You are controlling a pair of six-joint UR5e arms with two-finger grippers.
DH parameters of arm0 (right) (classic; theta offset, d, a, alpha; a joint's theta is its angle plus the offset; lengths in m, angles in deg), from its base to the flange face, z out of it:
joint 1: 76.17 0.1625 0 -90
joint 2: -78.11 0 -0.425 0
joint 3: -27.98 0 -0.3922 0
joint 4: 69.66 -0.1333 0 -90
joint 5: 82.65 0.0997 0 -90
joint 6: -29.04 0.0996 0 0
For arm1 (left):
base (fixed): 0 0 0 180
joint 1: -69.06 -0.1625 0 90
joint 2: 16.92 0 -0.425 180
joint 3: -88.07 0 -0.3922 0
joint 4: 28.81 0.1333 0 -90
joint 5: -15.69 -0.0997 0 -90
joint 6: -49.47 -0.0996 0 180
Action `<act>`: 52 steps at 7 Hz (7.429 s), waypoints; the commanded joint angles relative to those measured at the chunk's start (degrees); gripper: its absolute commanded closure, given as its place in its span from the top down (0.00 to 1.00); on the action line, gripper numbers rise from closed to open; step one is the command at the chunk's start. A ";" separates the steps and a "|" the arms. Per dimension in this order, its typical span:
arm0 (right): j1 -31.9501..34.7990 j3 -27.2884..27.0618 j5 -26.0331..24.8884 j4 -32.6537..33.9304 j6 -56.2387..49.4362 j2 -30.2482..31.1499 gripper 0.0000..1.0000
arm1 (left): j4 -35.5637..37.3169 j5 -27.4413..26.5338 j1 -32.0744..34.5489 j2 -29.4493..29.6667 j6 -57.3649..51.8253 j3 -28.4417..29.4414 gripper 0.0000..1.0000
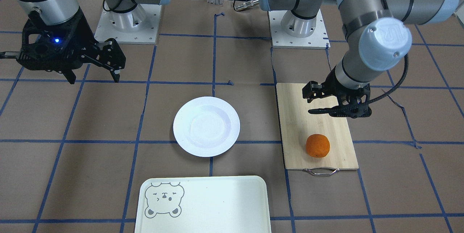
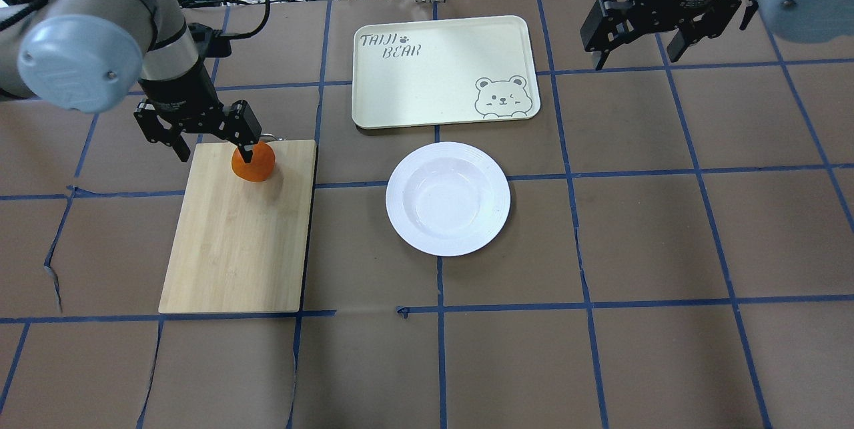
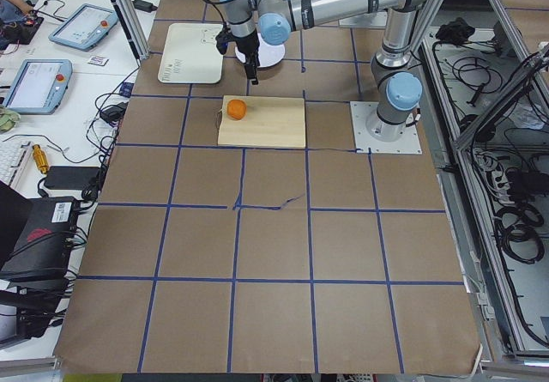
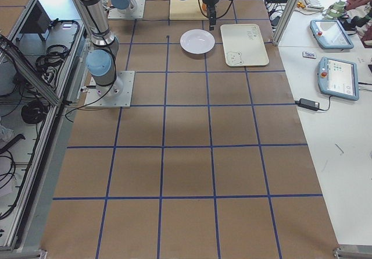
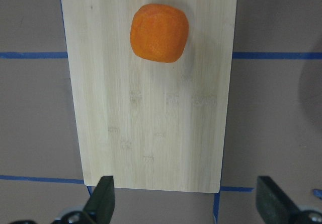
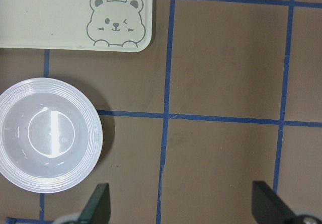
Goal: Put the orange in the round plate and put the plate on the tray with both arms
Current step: 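Lower the left gripper onto the orange on the cutting board and grasp it, then carry the orange with the left gripper over the white plate and lower it, then open the left gripper to release the orange and lift away, then move the right gripper down to the rim of the white plate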
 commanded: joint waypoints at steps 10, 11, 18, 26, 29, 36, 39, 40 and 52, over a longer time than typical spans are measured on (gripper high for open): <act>0.00 -1.41 0.11 0.18 0.17 0.27 1.00 | 21.20 -1.03 -0.42 14.76 -8.98 -1.89 0.50; 0.00 -1.41 0.03 0.18 0.26 0.27 1.00 | 21.20 -0.94 -0.42 14.58 -8.71 -1.89 0.28; -0.17 -1.49 -0.50 0.00 -0.78 0.70 1.00 | 18.28 25.21 21.35 12.81 26.22 -0.14 0.23; -0.26 -1.41 -0.94 -0.44 -0.88 -0.44 1.00 | 4.41 19.19 15.61 6.45 28.12 10.11 1.00; -0.09 -1.41 -0.77 -0.44 -0.62 -1.05 1.00 | -10.79 11.24 13.02 -3.92 23.64 16.22 1.00; 0.18 0.35 7.56 -8.00 -0.97 -4.57 1.00 | -7.46 6.53 12.68 -11.95 21.26 7.87 1.00; 0.09 -0.17 6.44 -5.54 -0.79 -4.82 1.00 | -4.48 6.53 12.41 -12.14 21.26 7.69 1.00; -0.35 -0.44 7.75 -5.45 -1.05 -5.44 1.00 | -4.29 6.53 12.24 -12.14 21.17 7.78 1.00; 4.13 -16.07 24.27 29.00 8.75 -26.37 0.82 | -1.74 6.26 11.00 -12.05 21.08 7.60 1.00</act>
